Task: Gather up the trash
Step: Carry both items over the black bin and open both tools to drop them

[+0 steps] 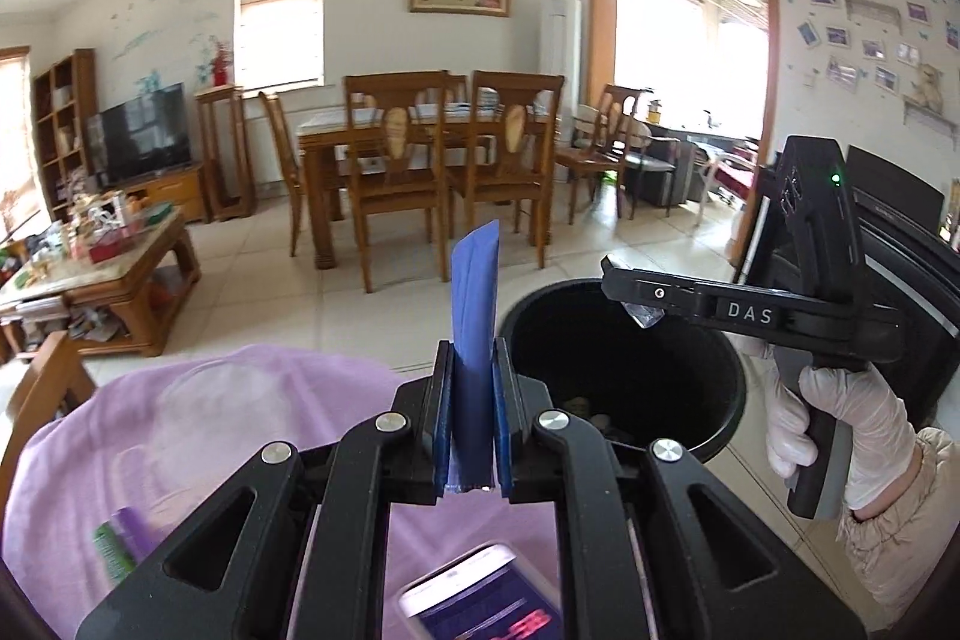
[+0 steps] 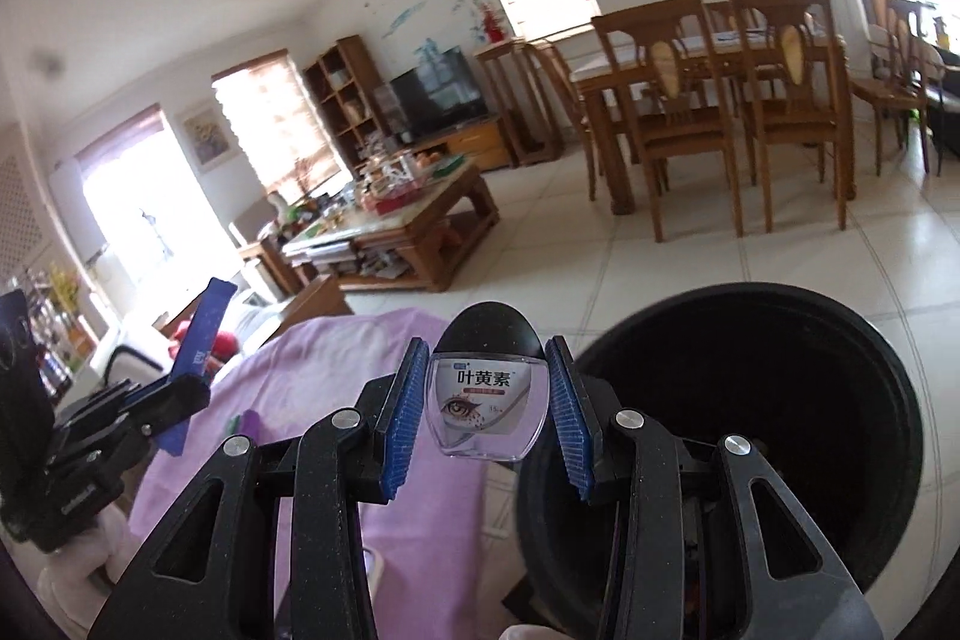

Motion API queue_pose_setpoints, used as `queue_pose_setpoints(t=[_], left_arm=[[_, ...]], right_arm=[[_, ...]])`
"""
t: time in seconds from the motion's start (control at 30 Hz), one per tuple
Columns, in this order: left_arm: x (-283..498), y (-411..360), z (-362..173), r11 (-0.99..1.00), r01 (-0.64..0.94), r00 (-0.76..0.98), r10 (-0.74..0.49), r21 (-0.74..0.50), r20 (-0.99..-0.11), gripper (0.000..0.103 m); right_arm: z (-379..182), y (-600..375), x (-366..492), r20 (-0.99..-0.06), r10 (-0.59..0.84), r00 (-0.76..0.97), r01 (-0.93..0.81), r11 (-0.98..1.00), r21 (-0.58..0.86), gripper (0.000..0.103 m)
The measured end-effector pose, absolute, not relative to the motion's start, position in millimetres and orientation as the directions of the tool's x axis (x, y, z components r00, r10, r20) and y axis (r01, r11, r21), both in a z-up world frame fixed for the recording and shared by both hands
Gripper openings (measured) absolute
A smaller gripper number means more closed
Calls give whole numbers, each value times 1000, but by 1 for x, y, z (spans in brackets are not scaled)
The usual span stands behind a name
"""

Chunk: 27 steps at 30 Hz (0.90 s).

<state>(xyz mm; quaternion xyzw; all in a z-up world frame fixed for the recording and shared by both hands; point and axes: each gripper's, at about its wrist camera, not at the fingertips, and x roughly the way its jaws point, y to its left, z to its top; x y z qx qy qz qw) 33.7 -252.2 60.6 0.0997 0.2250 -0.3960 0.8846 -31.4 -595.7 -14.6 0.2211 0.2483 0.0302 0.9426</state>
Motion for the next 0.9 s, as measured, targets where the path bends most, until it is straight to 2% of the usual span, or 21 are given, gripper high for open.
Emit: queue_pose_setpoints(t=[0.33,0.9], left_arm=[[22,-344,29,572,820,487,-688,12,-538,12],[30,-397,5,549,835,454,-648,39,-612,15]], right_arm=[[-68,-685,-69,-485,97,869,181,849,496,40],[-111,-711,-63,-520,114,846,226,807,545,41]])
